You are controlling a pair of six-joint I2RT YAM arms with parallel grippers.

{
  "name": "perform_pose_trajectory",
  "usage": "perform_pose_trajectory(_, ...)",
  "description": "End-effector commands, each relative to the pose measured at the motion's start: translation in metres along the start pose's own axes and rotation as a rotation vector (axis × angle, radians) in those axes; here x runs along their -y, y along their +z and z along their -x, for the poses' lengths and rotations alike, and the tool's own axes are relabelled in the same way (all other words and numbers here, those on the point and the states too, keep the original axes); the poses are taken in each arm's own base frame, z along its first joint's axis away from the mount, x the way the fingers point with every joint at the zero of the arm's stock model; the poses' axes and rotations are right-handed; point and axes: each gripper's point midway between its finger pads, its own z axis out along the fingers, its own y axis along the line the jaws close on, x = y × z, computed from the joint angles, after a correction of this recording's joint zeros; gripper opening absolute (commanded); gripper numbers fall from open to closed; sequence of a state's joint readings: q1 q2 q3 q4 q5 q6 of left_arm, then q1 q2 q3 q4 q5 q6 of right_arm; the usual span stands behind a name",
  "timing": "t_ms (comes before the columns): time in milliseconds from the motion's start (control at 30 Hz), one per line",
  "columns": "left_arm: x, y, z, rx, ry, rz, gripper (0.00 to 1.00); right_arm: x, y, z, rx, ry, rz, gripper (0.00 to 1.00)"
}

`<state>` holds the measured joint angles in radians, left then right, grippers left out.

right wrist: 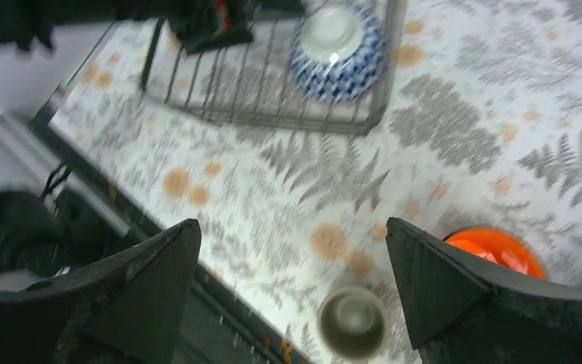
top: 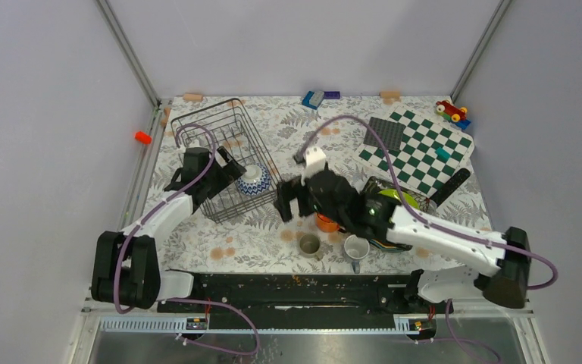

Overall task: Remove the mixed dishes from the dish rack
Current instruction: Place the cup at the center of the board, then pick up the bowl from the dish rack.

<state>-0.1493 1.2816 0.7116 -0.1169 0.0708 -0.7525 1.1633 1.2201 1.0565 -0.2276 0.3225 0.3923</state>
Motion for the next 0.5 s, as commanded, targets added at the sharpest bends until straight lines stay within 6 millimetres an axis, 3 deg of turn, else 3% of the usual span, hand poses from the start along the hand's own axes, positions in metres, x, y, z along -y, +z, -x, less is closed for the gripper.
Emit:
perform_pose_trajectory(0,0.037,0.006,0.018,0.028,-0.015,-0.163,0.99,0.035,0.039,0.033,-0.062,0.015,-0.112,1.0)
perform_pose_trajectory(233,0.033,0.018,0.013,0.016,-0.056,-0.178,0.99,0.059,0.114,0.058,-0.149,-0.109,-0.261,1.0)
perform_pose_trajectory(467,0.018,0.019,0.015,0.039,-0.093,-0.117,0.99,0.072,0.176,0.052,-0.193,-0.063,-0.25,1.0)
